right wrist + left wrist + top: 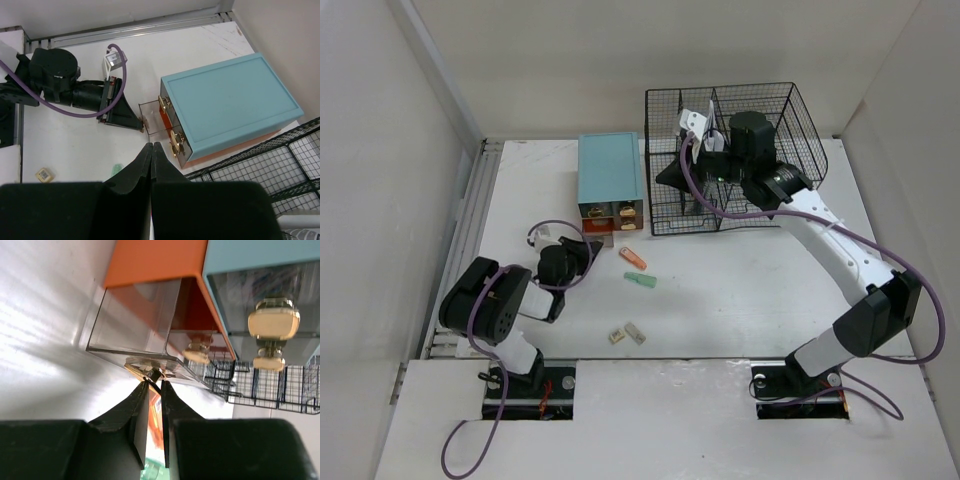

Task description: Organize the desk

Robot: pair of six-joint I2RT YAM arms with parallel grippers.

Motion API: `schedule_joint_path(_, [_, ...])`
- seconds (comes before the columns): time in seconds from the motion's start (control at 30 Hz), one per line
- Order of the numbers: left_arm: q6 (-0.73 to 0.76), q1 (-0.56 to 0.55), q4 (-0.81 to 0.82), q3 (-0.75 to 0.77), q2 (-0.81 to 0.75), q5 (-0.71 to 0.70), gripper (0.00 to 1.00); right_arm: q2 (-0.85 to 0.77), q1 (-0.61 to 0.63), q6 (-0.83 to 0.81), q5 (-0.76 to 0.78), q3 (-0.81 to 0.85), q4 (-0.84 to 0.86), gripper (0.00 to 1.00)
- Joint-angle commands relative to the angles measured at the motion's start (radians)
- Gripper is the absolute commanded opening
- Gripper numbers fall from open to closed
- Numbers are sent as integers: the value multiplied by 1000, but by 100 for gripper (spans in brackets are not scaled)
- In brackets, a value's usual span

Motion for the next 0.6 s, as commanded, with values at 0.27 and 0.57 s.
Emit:
schedule_joint_path(0.27, [41, -34, -153, -83, -261, -29, 56, 18, 14, -22, -47, 8, 7, 21])
schedule_joint_path(0.57, [147, -65, -538, -46, -701, -47, 26, 59, 89, -267, -12, 77, -183, 65])
